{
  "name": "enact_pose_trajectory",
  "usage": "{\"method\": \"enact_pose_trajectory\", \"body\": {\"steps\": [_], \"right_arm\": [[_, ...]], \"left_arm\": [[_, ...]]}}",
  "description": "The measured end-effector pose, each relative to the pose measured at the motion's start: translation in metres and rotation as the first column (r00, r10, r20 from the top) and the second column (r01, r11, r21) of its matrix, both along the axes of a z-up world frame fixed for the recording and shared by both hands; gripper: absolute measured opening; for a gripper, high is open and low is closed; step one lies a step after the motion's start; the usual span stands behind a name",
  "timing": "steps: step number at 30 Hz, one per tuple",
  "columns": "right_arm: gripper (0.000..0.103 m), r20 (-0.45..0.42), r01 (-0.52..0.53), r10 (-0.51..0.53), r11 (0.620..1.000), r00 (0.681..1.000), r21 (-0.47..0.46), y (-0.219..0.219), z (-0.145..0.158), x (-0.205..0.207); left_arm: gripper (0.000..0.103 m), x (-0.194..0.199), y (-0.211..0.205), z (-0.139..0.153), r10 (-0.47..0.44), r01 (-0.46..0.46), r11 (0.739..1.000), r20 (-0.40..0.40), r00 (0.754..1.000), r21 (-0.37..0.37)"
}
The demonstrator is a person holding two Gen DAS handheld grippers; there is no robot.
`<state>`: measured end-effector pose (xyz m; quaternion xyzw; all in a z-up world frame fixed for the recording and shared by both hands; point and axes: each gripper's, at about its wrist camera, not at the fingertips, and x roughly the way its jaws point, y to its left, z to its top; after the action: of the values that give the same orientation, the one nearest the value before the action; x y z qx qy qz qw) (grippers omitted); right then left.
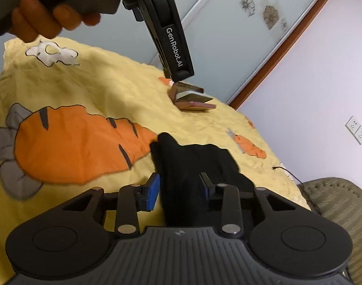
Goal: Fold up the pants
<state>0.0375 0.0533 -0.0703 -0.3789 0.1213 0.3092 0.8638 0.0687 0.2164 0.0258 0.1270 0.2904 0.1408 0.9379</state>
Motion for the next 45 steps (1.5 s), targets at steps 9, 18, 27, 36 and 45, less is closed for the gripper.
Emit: {"method": "enact_pose_trajectory", "body": {"steps": [9, 18, 27, 36, 45], "right_arm": [[0.011, -0.006, 0.026, -0.026, 0.996, 1.0, -0.086, 0.037, -0.009, 0.01], [0.013, -0.015, 0.036, -0.037, 0.996, 0.999, -0.077, 0.043, -0.015, 0.009], [0.013, -0.11, 0.375, -0.361, 0.911, 0.926, 0.172, -0.105, 0.034, -0.025], [0.013, -0.346, 0.538, -0.459, 0.824, 0.818, 0.178, -0.189, 0.003, -0.027], [0.017, -0.372, 0.634, -0.518, 0.682, 0.77, 0.365, -0.27, 0.016, -0.055]], "left_arm": [[0.103, 0.004, 0.016, -0.021, -0.02, 0.017, 0.998, -0.046, 0.999, -0.067], [0.103, 0.008, 0.018, -0.02, -0.021, 0.016, 0.997, -0.054, 0.998, -0.076], [0.103, 0.01, -0.045, -0.003, -0.229, 0.224, 0.963, -0.021, 0.973, -0.15], [0.103, 0.019, -0.176, -0.043, -0.443, 0.442, 0.896, -0.115, 0.889, -0.042], [0.103, 0.001, -0.221, -0.032, -0.465, 0.47, 0.882, -0.115, 0.878, 0.025]]}}
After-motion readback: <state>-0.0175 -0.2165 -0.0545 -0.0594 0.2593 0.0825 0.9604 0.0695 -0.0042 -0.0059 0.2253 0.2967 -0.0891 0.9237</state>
